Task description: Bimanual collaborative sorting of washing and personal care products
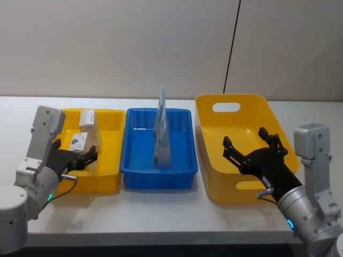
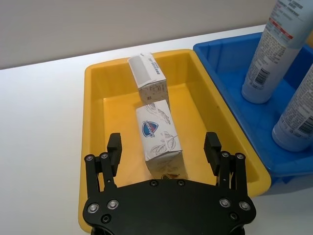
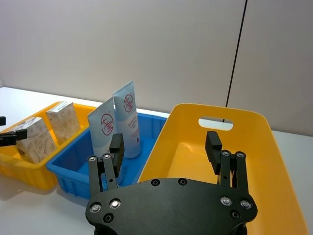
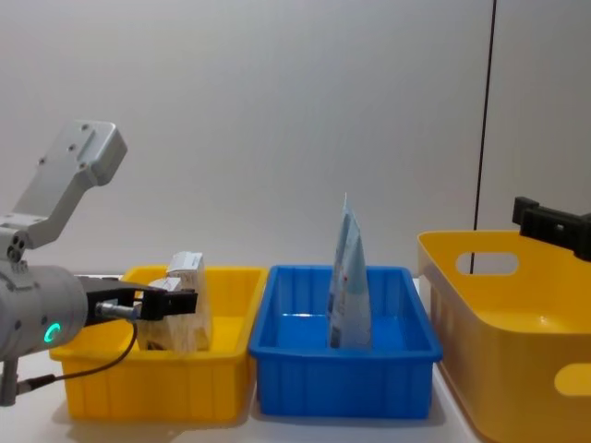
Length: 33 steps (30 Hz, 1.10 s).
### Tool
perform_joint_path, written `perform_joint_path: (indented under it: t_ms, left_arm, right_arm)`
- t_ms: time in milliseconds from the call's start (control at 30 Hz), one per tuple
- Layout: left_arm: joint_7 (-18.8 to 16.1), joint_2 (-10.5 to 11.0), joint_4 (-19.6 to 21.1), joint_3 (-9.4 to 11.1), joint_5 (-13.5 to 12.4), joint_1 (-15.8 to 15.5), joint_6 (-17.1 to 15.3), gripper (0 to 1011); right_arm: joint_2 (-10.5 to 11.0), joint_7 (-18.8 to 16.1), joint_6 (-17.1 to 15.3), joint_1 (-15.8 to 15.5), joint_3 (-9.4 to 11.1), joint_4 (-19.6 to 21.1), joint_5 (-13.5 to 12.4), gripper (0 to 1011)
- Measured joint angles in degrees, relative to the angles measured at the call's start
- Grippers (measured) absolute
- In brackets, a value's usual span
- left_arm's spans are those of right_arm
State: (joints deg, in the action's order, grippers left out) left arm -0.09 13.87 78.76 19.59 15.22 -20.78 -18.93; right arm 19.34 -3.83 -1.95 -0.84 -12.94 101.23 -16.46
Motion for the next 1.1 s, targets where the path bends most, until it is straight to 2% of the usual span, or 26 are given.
perform_joint_path:
  t_ms: [600, 1033, 1100]
  left_arm:
    - [2.31, -1.95, -6.81, -1.72, 1.17, -2.43, 3.0, 1001]
    - [4.19, -2.89, -10.43, -2.24, 1.6, -4.18, 3.69, 1000]
    - [4.41, -2.99, -10.8, -2.28, 1.6, -4.4, 3.77, 970]
  right_arm:
    - [0.0, 0.0, 0.0, 0.0, 0.0, 0.0, 0.0, 1002]
    - [0.0, 0.0, 0.0, 0.0, 0.0, 0.0, 0.0, 1002]
    - [0.0, 0.0, 0.0, 0.0, 0.0, 0.0, 0.0, 1002]
